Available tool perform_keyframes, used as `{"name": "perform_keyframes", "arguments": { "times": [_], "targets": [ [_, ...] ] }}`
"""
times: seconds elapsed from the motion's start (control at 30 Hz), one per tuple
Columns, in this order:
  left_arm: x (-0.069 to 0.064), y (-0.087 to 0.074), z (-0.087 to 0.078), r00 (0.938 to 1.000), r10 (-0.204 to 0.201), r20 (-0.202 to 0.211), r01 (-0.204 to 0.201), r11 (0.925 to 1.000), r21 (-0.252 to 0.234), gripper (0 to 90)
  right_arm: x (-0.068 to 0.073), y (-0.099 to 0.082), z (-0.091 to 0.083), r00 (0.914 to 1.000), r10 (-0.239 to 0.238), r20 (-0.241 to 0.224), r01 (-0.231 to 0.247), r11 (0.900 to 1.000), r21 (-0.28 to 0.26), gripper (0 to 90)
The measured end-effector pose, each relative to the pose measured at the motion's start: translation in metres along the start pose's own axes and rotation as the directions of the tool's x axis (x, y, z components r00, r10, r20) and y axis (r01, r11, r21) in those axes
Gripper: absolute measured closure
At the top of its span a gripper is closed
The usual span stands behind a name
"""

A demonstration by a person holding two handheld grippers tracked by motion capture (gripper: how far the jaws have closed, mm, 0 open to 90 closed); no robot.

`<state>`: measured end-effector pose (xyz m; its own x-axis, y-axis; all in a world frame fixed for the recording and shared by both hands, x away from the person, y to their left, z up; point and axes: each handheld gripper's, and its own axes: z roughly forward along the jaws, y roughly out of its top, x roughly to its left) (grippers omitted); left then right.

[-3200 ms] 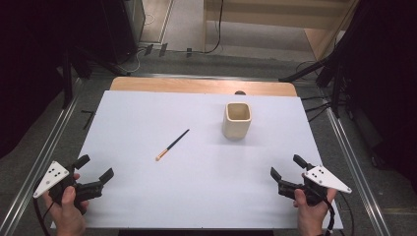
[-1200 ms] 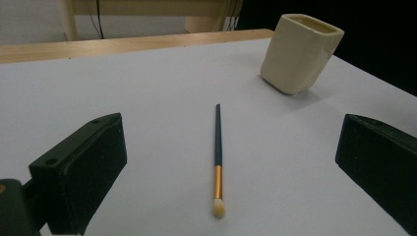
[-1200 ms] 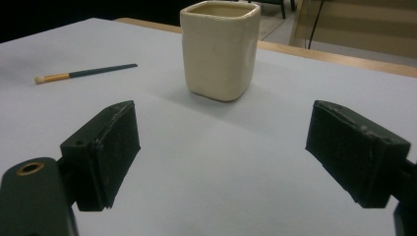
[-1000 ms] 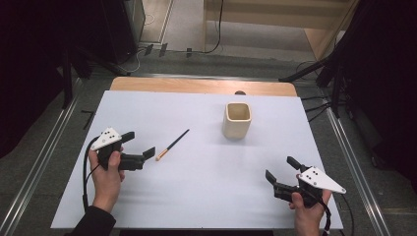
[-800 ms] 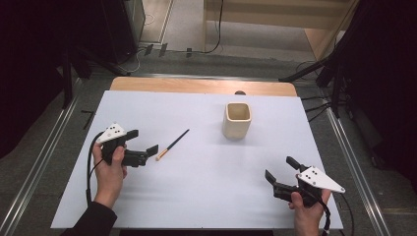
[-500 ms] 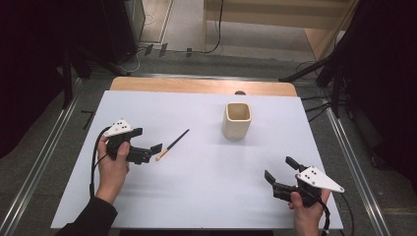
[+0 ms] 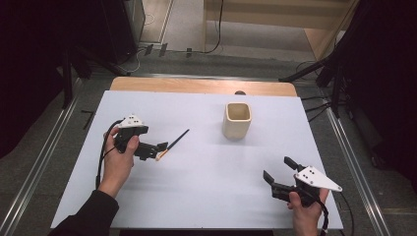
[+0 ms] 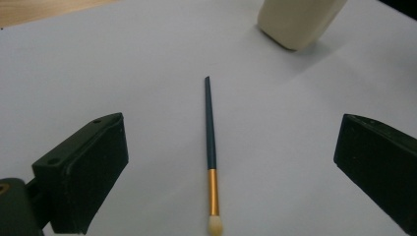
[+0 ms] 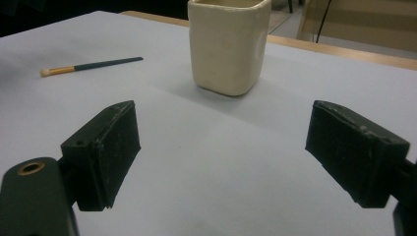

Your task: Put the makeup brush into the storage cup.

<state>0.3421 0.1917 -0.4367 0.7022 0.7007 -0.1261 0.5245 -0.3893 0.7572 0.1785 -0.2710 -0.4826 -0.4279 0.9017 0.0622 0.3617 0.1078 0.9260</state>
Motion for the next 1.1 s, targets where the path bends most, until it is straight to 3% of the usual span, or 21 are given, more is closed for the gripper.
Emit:
{"name": "perform_keyframes", "arguments": {
  "times": [0.1,0.23,0.33,0.5,0.6,0.77,0.8,0.93,1.1],
  "targets": [
    [-0.002,0.004,0.007,0.9991,0.015,-0.04,-0.013,0.999,0.042,10.6,-0.001,0.0,0.0,1.0,0.005,0.002,-0.005,1.0,0.001,13.7],
    [-0.005,0.007,0.016,0.9988,0.039,-0.029,-0.036,0.9932,0.111,13.0,-0.001,-0.001,0.001,1.0,0.005,-0.001,-0.005,1.0,0.003,13.7],
    [-0.006,0.009,0.022,0.9993,0.035,-0.01,-0.034,0.9879,0.151,13.1,-0.001,-0.001,0.001,1.0,0.006,-0.001,-0.006,1.0,0.005,13.7],
    [-0.008,0.011,0.033,0.9986,0.052,-0.011,-0.048,0.97,0.238,13.4,-0.001,-0.001,0.001,1.0,0.003,0.0,-0.003,1.0,0.006,13.8],
    [-0.007,0.013,0.037,0.9987,0.05,-0.011,-0.046,0.9632,0.265,13.5,-0.001,-0.001,0.001,1.0,0.007,0.0,-0.007,0.9999,0.008,13.7],
    [-0.005,0.016,0.045,0.9988,0.045,-0.016,-0.037,0.9433,0.33,15.4,-0.001,-0.001,0.001,1.0,0.006,-0.001,-0.006,0.9999,0.012,13.8],
    [-0.005,0.017,0.047,0.9989,0.041,-0.021,-0.031,0.9391,0.342,21.4,-0.001,-0.001,0.002,1.0,0.008,-0.001,-0.008,0.9999,0.012,13.8],
    [-0.005,0.019,0.053,0.9989,0.036,-0.03,-0.021,0.9249,0.38,27.9,-0.001,-0.001,0.002,1.0,0.007,-0.002,-0.007,0.9999,0.012,13.8],
    [-0.006,0.02,0.059,0.9971,0.057,-0.05,-0.031,0.9046,0.425,37.0,-0.001,-0.001,0.003,1.0,0.005,0.0,-0.005,0.9999,0.014,13.6]
  ]
}}
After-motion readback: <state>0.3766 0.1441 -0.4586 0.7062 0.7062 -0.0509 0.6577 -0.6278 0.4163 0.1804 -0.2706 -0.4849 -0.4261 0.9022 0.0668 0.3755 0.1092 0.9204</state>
